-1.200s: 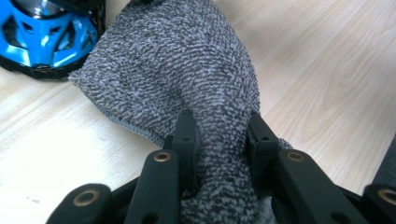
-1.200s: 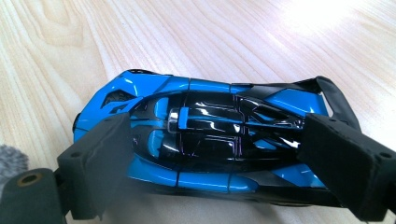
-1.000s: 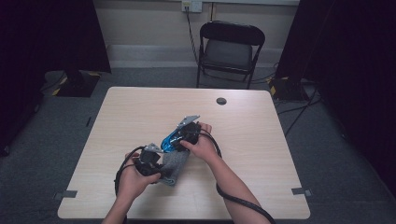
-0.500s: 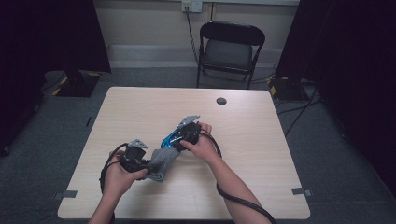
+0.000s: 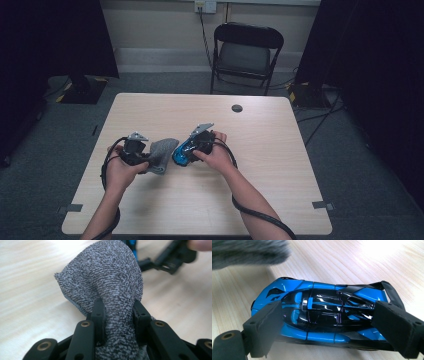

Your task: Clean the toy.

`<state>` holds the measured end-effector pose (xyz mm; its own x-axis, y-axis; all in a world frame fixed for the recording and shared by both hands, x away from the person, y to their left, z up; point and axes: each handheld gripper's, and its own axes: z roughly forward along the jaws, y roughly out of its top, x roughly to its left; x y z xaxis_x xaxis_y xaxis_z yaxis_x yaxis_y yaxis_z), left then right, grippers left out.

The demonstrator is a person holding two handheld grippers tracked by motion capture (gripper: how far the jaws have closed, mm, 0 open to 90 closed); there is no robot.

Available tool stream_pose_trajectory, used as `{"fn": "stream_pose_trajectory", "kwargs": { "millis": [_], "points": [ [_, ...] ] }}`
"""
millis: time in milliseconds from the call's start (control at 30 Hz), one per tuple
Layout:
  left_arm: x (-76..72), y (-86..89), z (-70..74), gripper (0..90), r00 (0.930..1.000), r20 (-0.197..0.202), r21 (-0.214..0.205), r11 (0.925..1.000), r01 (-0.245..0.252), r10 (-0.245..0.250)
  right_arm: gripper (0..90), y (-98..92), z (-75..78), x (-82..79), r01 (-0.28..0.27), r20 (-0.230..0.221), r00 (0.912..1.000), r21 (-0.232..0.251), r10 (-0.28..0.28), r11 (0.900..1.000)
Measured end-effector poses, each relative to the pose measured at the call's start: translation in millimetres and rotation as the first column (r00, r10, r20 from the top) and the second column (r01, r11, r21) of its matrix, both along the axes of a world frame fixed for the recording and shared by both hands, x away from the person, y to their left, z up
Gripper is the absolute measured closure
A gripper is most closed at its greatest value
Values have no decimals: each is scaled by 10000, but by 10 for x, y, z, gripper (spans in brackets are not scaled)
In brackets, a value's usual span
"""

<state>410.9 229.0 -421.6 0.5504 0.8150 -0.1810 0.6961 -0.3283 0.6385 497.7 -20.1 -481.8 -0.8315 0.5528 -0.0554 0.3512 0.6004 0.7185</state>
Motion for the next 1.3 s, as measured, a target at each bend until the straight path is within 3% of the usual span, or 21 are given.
{"fn": "stream_pose_trajectory", "kwargs": {
  "millis": [267,367,433,500,700,800,867,967,1100,1167,1267,1300],
  "points": [
    [380,75,-145,689,9991,-69,203,9989,-415,416,93,-11,-4,13,-136,27,9999,41,136,9999],
    [529,34,-205,690,9987,18,403,9979,-501,501,93,-24,-4,23,-99,-31,9999,61,100,9999],
    [607,-28,-228,690,9993,107,757,9965,-358,351,93,-41,-4,37,-88,-114,9999,71,89,9999],
    [679,-99,-267,690,9996,125,843,9961,-276,266,93,-42,-4,41,-114,-118,9999,66,115,9999],
    [806,-286,-397,623,9997,28,912,9956,-231,229,93,-47,-6,48,-145,-103,9998,88,146,9999],
    [822,-326,-417,549,9980,147,907,9940,-618,607,93,-50,-11,44,-135,-81,9999,149,136,9998],
    [832,-324,-415,468,9939,275,492,9930,-1078,1065,93,-49,-10,43,-135,-78,9999,134,136,9998],
    [840,-316,-398,463,9896,412,416,9894,-1393,1376,93,-46,-4,46,-143,-115,9998,73,144,9999],
    [875,-314,-401,448,9787,637,202,9802,-1970,1954,92,-44,-4,48,-145,-118,9998,67,146,9999],
    [901,-327,-425,452,9772,466,116,9781,-2080,2073,93,-43,-3,48,-143,-129,9998,65,144,9999],
    [934,-331,-469,470,9636,347,-27,9643,-2650,2649,93,-42,-2,49,-142,-135,9998,51,142,9999],
    [948,-340,-488,469,9640,228,-105,9642,-2649,2651,93,-40,0,49,-131,-147,9998,39,132,9999]
  ]
}}
